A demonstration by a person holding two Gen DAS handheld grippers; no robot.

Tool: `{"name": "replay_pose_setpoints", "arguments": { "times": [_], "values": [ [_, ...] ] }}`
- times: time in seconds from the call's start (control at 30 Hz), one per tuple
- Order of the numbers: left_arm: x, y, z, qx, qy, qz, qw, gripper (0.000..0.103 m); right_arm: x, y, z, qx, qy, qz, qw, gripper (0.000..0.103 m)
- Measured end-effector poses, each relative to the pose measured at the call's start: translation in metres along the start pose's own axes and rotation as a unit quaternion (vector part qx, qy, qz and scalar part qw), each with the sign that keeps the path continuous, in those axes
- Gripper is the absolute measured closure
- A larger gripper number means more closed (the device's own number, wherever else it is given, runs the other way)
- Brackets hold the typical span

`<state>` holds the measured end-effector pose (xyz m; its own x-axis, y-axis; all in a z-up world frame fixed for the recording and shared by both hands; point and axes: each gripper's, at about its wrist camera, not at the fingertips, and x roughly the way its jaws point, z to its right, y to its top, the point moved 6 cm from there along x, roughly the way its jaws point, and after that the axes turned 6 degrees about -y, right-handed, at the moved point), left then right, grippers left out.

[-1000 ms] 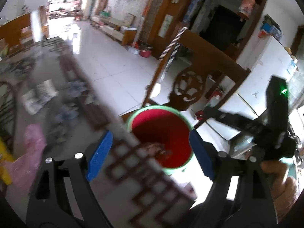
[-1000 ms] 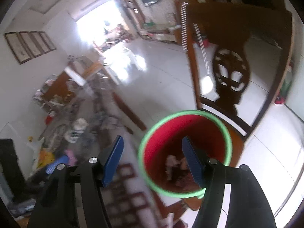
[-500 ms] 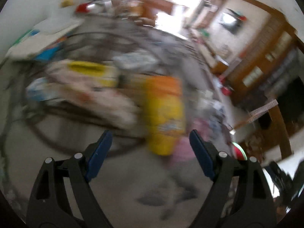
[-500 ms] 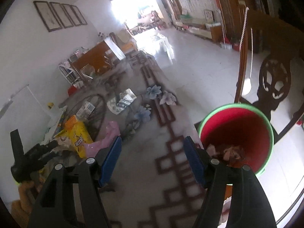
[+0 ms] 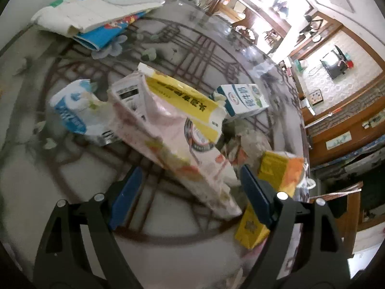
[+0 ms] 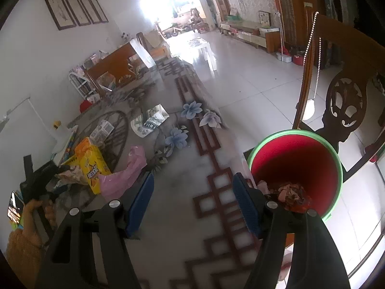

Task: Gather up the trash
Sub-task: 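Grasp the pink strawberry pastry wrapper with the left tool and lift it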

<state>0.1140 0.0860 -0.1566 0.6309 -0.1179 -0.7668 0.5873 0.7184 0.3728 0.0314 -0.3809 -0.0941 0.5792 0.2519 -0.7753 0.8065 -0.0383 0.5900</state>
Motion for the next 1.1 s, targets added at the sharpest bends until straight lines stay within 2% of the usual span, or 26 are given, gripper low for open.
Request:
{"name": "replay_pose_setpoints", "arguments": {
  "times": [0.13, 0.2, 0.27, 0.33, 0.43, 0.57, 0.73, 0.9, 1.1],
  "values": [
    [0.017, 0.007, -0.006, -0.018, -0.003, -0.009, 0.9998, 0.023, 0.005, -0.001, -0.002, -0.004, -0.001, -0.01, 1.0, 0.037],
    [0.022, 0.006, -0.01, -0.023, -0.007, -0.015, 0.9996, 0.036, 0.007, -0.001, -0.002, -0.005, -0.002, -0.014, 1.0, 0.037],
    [0.026, 0.003, -0.013, -0.032, -0.022, -0.025, 0.9989, 0.056, 0.009, -0.002, -0.002, -0.006, -0.003, -0.018, 1.0, 0.037],
    [0.023, 0.002, -0.011, -0.034, -0.043, -0.025, 0.9982, 0.066, 0.01, -0.002, -0.004, -0.009, -0.004, -0.019, 1.0, 0.037],
    [0.013, -0.002, -0.005, 0.004, -0.024, -0.009, 0.9997, 0.068, 0.009, -0.002, -0.005, -0.013, -0.006, -0.016, 1.0, 0.037],
    [-0.001, -0.018, 0.002, 0.017, -0.04, -0.02, 0.9989, 0.068, 0.008, -0.002, -0.003, -0.007, -0.001, -0.015, 1.0, 0.037],
    [-0.041, -0.031, 0.013, 0.064, -0.037, 0.01, 0.9972, 0.07, 0.007, -0.001, -0.001, -0.001, 0.003, -0.014, 1.0, 0.037],
    [-0.075, -0.058, 0.017, 0.119, -0.038, 0.025, 0.9919, 0.07, 0.009, -0.003, -0.005, -0.011, -0.007, -0.019, 1.0, 0.037],
    [-0.098, -0.096, 0.028, 0.181, -0.049, 0.025, 0.982, 0.07, 0.013, -0.005, -0.011, -0.029, -0.03, -0.025, 0.999, 0.037]
  ]
}}
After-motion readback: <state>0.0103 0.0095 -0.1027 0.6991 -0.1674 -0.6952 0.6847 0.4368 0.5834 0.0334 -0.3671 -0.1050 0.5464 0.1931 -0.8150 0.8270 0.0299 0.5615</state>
